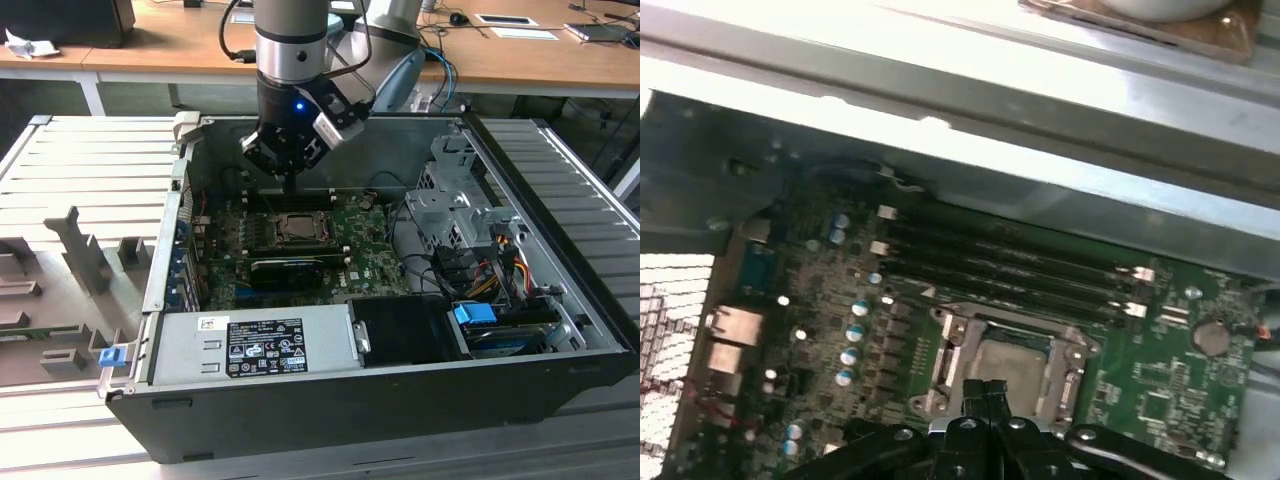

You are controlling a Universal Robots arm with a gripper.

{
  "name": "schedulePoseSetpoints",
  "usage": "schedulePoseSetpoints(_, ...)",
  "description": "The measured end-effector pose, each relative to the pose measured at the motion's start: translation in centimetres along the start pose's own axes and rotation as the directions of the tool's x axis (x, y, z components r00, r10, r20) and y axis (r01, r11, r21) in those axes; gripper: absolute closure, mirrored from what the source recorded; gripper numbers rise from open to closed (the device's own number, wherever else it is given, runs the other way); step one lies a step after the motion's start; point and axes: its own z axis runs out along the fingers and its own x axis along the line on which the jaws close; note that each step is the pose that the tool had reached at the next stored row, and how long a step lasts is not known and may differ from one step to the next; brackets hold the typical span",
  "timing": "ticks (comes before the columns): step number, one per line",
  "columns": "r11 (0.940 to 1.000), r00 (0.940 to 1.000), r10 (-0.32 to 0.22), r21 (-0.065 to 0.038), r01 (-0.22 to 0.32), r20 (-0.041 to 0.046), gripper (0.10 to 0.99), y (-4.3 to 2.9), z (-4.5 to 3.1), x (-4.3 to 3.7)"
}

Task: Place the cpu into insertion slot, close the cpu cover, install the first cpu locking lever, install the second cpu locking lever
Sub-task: 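Install the first cpu locking lever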

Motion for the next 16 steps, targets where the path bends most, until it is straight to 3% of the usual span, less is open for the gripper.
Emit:
schedulePoseSetpoints(3, 1.0000, 1.0000, 0.000, 0.000, 0.000, 0.0002, 0.980, 0.28, 0.05, 1.19)
schedulePoseSetpoints(6, 1.0000, 1.0000, 0.002, 0.000, -0.002, 0.0005, 0.980, 0.72, 0.15, 3.06)
schedulePoseSetpoints(9, 1.0000, 1.0000, 0.002, 0.000, -0.002, 0.0004, 0.980, 0.87, 0.42, 3.63)
schedulePoseSetpoints(12, 0.9990, 0.9990, 0.044, 0.001, -0.044, 0.0018, 0.980, 0.96, 0.84, 3.94)
schedulePoseSetpoints(16, 0.9989, 0.9989, 0.046, 0.001, -0.046, 0.0019, 0.980, 1.89, 1.14, 4.21)
